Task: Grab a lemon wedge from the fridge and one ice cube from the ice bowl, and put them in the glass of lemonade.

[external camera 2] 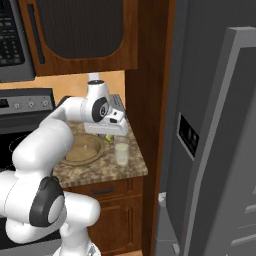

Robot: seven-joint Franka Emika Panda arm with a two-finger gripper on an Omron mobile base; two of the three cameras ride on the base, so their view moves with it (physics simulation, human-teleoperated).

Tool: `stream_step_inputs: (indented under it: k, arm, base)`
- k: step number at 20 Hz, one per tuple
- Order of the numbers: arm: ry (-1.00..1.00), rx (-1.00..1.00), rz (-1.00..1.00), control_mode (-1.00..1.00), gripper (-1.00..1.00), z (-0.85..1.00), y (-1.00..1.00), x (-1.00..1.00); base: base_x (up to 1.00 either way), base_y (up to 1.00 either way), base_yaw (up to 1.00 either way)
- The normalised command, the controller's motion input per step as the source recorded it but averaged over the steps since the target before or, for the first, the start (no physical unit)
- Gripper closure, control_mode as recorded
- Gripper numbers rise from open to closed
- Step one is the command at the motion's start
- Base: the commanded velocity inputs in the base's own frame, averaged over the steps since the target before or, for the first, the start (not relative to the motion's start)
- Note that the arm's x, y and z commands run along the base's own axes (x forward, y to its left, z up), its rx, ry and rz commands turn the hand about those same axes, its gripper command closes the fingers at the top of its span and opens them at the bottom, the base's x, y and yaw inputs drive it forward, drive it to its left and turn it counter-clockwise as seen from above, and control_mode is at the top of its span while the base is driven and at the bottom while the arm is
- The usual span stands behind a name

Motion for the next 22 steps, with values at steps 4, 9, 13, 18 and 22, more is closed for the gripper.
stream_step_inputs:
  k: [4, 9, 13, 18, 22]
  arm:
    - [-0.07, 0.0, 0.0, -1.0, 1.0, -0.04, 0.0, 0.03]
    - [-0.04, 0.01, 0.0, -1.0, 1.0, 0.07, 0.0, 0.28]
    - [0.01, 0.0, 0.0, -1.0, 1.0, -0.07, -0.11, 0.43]
    - [0.04, 0.0, 0.0, -1.0, 1.0, -0.43, -0.22, 0.26]
    - [0.0, 0.0, 0.0, -1.0, 1.0, -0.07, -0.04, 0.06]
  base:
    - [0.0, 0.0, 0.0]
    - [0.0, 0.0, 0.0]
    - [0.0, 0.0, 0.0]
    - [0.0, 0.0, 0.0]
    - [0.0, 0.0, 0.0]
